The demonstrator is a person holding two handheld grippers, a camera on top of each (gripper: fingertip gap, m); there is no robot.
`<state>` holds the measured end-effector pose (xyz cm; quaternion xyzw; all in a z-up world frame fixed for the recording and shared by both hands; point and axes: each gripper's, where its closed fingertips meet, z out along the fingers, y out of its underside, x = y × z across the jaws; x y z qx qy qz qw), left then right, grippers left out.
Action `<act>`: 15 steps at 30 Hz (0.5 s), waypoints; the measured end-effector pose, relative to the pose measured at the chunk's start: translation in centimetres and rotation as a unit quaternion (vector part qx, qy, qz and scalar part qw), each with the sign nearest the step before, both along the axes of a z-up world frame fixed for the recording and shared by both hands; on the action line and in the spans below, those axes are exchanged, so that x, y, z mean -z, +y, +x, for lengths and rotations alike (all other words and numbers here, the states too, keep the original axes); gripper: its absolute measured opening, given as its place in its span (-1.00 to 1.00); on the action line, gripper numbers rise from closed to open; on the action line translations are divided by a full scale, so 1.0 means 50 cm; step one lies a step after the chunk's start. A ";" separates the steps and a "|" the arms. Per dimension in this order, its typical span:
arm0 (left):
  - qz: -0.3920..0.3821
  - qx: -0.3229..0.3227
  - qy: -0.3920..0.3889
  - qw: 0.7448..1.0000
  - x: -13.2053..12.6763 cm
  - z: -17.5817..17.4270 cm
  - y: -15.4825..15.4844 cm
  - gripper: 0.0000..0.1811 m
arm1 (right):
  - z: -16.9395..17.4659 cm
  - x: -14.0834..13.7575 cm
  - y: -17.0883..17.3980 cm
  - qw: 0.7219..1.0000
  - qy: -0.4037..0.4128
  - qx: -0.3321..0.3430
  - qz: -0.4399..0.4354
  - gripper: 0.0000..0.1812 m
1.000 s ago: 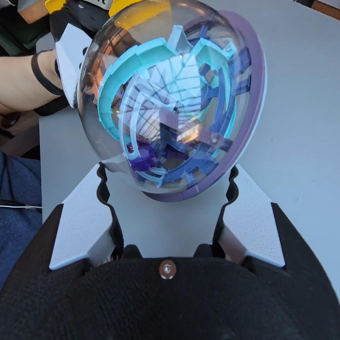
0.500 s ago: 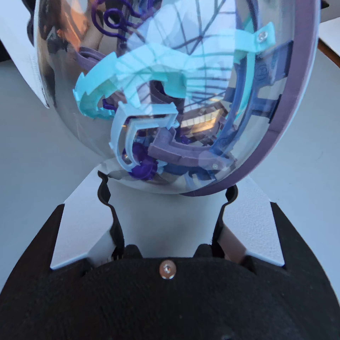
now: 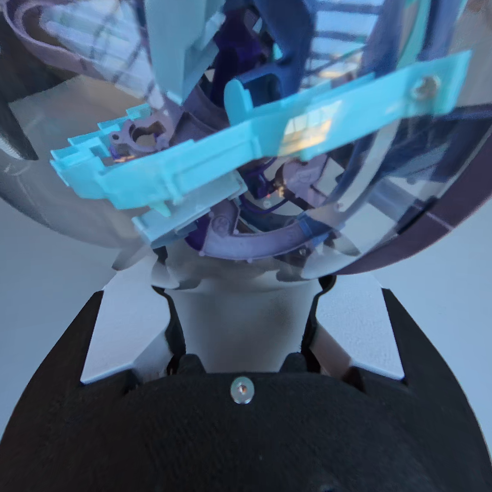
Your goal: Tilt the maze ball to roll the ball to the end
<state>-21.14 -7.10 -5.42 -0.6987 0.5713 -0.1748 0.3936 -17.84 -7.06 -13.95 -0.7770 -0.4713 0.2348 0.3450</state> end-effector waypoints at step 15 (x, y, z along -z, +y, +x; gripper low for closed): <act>-0.011 -0.020 0.004 1.000 0.020 -0.023 -0.015 0.53 | -0.006 0.036 -0.011 0.998 -0.061 -0.003 -0.020 0.40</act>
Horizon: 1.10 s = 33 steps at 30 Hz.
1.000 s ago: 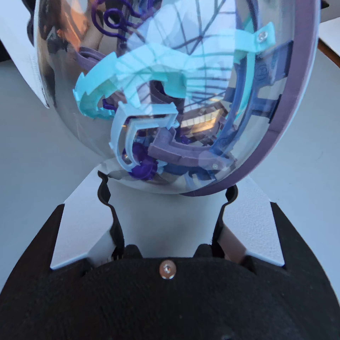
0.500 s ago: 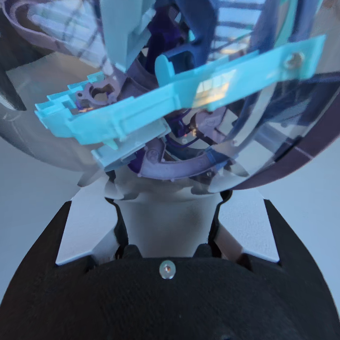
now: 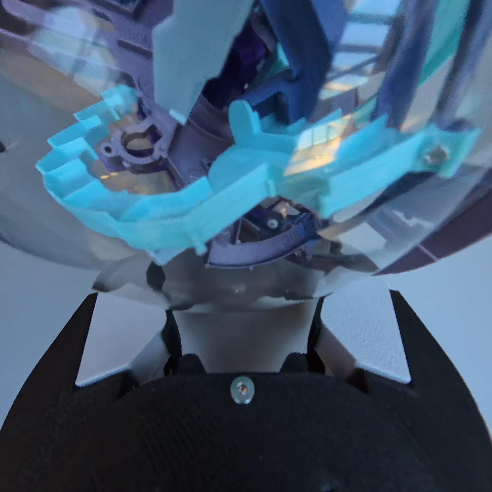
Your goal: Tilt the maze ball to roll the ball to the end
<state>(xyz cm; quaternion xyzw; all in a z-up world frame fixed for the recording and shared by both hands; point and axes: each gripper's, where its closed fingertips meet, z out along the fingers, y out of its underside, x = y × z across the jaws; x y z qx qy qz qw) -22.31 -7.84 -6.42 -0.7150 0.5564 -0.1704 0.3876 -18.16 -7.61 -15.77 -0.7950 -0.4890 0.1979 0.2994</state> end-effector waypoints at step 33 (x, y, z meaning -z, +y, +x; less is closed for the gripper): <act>0.040 0.090 0.001 0.995 -0.060 0.219 0.036 0.42 | 0.181 -0.184 0.041 0.964 -0.049 -0.061 0.256 0.74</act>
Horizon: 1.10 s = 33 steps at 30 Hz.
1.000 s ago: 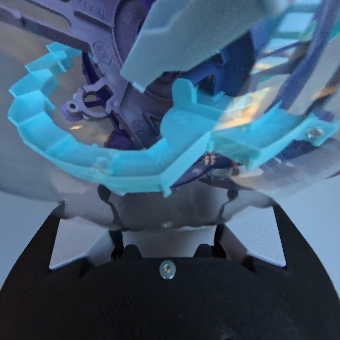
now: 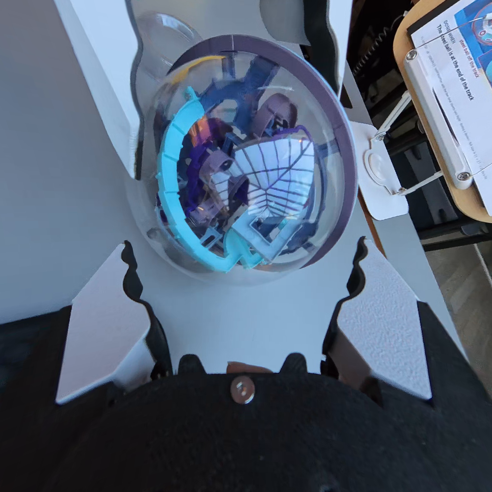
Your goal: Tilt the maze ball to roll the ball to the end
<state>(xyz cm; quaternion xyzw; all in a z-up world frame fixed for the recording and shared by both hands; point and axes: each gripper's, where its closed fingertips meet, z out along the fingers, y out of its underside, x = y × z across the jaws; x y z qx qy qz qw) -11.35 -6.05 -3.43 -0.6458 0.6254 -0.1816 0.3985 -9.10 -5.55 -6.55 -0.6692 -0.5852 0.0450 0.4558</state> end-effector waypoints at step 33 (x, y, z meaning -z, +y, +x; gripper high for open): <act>-0.143 -0.035 -0.093 0.985 0.202 -0.009 -0.002 0.51 | 0.023 0.021 0.014 0.999 -0.030 0.005 -0.029 0.74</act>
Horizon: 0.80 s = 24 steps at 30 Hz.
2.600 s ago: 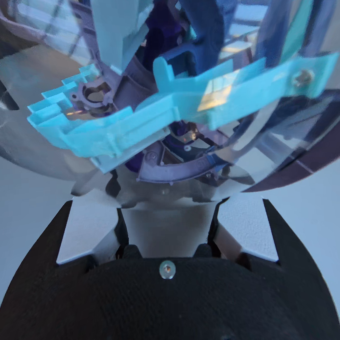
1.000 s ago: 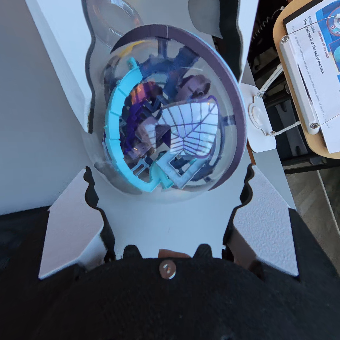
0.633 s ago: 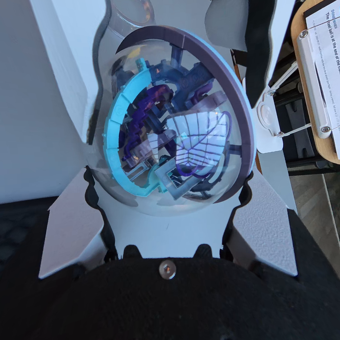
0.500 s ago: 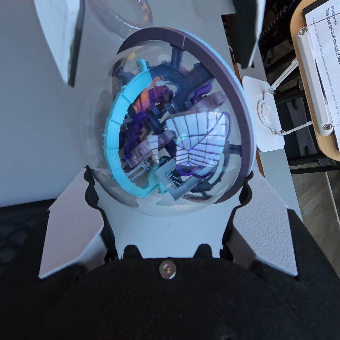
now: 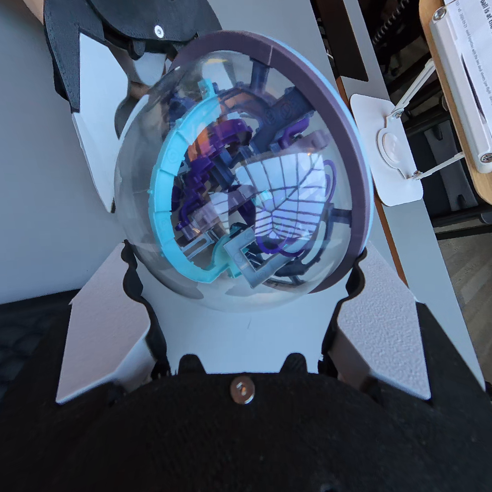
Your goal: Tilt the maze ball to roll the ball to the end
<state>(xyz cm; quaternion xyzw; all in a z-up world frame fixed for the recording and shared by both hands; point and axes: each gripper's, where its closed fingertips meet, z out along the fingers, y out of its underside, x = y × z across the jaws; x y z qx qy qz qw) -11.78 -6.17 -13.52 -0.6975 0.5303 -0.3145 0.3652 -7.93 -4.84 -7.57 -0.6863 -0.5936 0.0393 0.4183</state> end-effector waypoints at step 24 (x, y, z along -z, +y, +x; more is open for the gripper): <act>0.036 -0.001 0.079 0.996 0.041 0.014 0.015 0.24 | 0.032 0.027 0.026 0.987 -0.066 0.000 0.149 0.75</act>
